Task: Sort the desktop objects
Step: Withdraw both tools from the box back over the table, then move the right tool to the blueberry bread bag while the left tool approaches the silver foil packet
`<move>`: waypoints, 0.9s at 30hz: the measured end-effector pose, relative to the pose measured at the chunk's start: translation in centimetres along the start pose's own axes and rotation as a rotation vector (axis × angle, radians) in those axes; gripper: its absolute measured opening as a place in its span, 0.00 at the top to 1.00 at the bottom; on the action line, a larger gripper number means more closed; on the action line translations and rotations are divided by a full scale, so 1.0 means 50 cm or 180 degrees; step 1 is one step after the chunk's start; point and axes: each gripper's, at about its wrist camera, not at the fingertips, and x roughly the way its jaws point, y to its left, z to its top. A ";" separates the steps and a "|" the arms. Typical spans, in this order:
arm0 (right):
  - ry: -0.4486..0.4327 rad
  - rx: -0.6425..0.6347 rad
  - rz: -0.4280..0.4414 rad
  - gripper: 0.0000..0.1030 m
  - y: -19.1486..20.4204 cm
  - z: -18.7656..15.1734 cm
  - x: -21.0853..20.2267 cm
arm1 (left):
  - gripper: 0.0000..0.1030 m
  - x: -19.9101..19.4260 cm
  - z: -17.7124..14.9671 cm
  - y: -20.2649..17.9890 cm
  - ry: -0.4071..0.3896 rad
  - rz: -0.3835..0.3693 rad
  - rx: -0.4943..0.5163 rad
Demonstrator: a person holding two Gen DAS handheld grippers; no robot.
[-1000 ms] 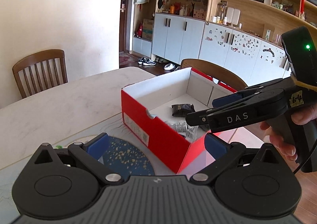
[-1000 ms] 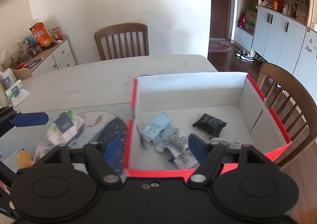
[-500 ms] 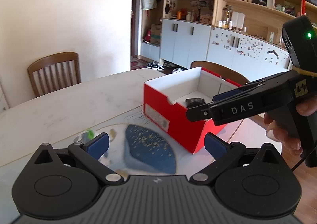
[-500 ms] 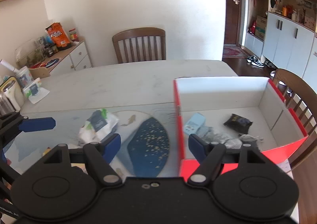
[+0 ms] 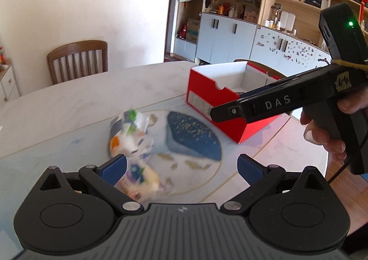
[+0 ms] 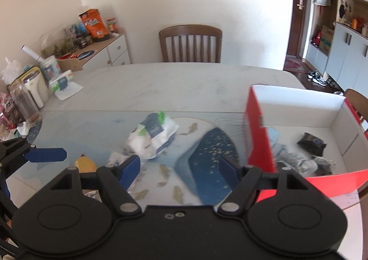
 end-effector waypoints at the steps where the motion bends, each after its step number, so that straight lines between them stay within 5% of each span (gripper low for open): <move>1: 0.0009 -0.0016 0.0011 0.27 0.009 -0.002 0.004 | 0.00 -0.004 -0.009 0.006 0.0010 0.0016 -0.0020; 27: 0.0307 -0.0077 0.0031 0.27 0.156 -0.021 0.164 | 0.00 0.020 -0.152 0.075 0.0365 0.0133 0.0062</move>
